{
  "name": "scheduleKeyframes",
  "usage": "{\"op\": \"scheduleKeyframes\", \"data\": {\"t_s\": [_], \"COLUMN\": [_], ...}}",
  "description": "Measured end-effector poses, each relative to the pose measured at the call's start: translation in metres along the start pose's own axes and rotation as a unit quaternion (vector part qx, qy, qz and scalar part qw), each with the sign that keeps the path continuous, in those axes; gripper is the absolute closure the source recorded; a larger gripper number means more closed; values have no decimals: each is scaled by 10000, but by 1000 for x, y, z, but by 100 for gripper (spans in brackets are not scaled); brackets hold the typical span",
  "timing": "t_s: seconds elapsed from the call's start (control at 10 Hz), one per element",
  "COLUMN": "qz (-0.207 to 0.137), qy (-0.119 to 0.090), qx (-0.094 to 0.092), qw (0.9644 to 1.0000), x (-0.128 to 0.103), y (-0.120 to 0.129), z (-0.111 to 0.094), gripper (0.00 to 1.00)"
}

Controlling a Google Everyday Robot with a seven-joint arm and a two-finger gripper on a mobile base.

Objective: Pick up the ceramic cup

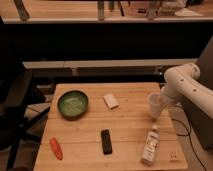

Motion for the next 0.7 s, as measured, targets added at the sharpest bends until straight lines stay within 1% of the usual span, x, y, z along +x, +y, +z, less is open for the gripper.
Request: {"op": "scheduleKeyframes", "data": {"t_s": [0.1,0.2,0.4,0.5,0.6,0.7], "qz": [-19,-33,-92,-103,-128,-145], "qy": [1,8,10,5,9,-2], "qx": [0,8,21,18,-11,-21], "qw": [10000,10000,10000,9999,9999,9999], "x": [1,2,1,2,3,3], "y": [1,1,-1,-1,1,2], "z": [2,2,-1,-1,-3,-2], "gripper": [82,81,92,95,96,92]}}
